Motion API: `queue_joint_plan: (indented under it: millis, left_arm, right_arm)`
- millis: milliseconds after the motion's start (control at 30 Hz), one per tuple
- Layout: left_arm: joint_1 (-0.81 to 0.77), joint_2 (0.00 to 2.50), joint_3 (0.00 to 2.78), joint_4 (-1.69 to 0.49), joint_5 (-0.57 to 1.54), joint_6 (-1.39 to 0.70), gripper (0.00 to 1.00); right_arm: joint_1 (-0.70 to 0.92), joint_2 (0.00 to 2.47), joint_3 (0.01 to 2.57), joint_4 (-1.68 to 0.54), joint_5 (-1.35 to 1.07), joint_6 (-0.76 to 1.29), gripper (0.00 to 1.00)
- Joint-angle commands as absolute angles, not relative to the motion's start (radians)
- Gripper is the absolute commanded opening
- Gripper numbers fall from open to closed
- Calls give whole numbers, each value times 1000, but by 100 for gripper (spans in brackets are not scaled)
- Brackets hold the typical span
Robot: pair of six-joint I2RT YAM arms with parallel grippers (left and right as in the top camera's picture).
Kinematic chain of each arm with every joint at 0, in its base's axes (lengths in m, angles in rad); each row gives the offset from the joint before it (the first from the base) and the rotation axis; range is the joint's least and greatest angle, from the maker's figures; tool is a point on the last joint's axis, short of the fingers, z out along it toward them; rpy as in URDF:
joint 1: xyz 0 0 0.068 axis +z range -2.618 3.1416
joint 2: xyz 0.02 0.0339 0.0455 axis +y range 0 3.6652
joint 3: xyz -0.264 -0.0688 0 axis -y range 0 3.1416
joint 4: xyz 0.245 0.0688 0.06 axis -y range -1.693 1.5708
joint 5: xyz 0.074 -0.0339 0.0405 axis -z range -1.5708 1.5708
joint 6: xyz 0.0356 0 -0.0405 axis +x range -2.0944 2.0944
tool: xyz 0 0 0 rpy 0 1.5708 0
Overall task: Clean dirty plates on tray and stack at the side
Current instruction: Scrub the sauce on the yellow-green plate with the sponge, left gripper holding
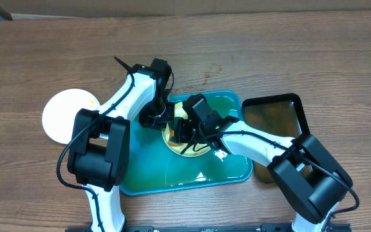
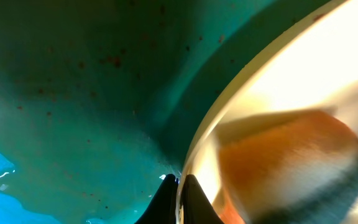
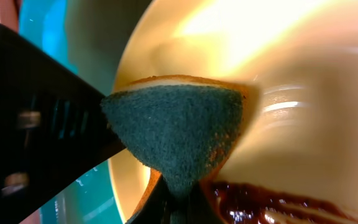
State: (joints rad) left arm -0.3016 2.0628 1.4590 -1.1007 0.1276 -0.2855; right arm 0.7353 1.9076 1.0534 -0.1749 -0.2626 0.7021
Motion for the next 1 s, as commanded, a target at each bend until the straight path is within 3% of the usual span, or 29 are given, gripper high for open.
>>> queue_joint_plan:
  millis: [0,667,967]
  left_arm:
    - [-308,2053,1446,-1099,131,-295,4]
    - [-308,2053,1440,-1098,67,-295,4]
    - [-308,2053,1439,-1102,44,-295,4]
  right_arm:
    - [740,1938,1048,-165,-238,691,4]
    - [717,1952,1081,-494,-59,679,4]
    - [711,1913,1156,-641,146,657,4]
